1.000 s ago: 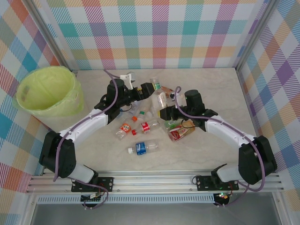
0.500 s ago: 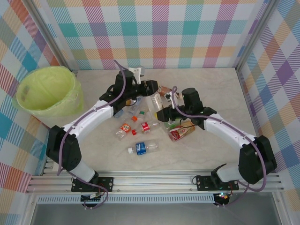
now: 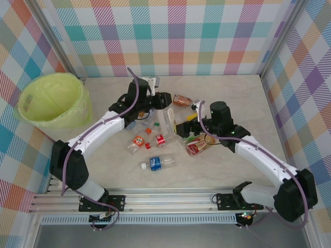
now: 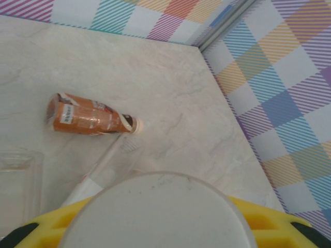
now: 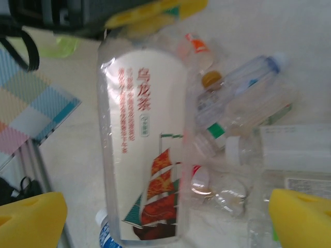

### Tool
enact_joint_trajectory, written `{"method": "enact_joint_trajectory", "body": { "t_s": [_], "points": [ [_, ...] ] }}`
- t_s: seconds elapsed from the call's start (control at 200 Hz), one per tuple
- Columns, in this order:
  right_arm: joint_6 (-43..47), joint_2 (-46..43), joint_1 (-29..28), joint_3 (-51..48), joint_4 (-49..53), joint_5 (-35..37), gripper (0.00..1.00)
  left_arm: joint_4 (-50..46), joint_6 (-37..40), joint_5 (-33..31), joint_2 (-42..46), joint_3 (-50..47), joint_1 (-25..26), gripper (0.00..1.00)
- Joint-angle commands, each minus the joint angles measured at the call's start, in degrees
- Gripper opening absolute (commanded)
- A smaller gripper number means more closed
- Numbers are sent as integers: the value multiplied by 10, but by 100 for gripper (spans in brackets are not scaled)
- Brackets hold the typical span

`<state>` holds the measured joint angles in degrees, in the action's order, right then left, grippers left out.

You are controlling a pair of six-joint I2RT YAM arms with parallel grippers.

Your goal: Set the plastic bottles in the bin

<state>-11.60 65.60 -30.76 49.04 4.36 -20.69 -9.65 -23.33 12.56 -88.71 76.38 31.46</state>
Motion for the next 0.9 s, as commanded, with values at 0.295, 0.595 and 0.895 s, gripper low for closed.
{"method": "enact_joint_trajectory", "body": {
  "t_s": [0.295,0.595,0.895],
  "points": [
    [-60,-66,2,-46,-11,379,100,-118,103,-248,150,98,-6,0],
    [-90,-79,2,-95,-101,450,100,-102,218,-475,180,210,-50,0],
    [-91,-82,2,-90,-88,427,100,-69,239,-557,145,277,-239,0]
  ]
}}
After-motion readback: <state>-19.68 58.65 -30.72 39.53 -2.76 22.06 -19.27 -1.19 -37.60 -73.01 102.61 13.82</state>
